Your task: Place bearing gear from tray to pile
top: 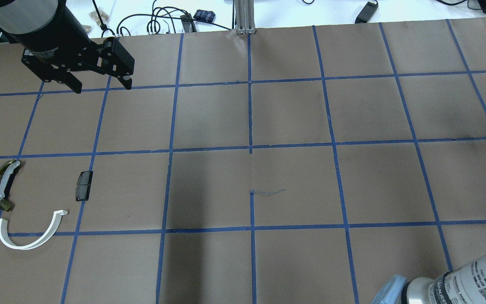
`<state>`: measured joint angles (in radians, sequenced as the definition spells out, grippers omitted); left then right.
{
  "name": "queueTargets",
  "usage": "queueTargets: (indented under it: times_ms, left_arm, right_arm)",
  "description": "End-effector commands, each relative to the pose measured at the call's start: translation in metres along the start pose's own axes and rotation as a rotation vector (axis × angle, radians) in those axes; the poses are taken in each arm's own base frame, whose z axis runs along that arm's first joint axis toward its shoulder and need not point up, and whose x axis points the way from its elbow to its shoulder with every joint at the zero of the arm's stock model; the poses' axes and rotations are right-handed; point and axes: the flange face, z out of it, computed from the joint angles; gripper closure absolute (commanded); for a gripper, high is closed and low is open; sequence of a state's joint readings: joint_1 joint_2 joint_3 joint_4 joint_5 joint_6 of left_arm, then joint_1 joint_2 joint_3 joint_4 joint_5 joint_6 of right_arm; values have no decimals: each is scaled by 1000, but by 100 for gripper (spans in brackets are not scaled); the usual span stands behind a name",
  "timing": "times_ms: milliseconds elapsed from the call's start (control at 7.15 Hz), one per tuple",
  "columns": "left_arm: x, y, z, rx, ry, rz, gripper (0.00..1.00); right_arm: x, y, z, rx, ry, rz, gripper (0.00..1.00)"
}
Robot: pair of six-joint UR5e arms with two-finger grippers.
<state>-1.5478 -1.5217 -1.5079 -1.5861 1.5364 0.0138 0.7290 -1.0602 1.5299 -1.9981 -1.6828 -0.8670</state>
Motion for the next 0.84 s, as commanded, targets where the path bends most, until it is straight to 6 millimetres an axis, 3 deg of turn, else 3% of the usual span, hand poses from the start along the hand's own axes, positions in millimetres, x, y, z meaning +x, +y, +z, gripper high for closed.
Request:
queueTargets:
  times_ms: [0, 280, 559, 699]
  left_arm:
    - [0, 0, 0, 0, -1, 0, 0]
    - [0, 1, -1, 2, 1, 0, 0]
    - [0, 0, 0, 0, 1, 0, 0]
    - [0, 0, 0, 0, 1, 0, 0]
  right_arm:
    - [13, -11, 43, -18, 38, 18, 4]
    - [12, -14, 68, -42, 12, 49, 4]
    - [13, -15, 73, -41, 16, 57, 7]
    - [13, -15, 74, -44, 16, 57, 14]
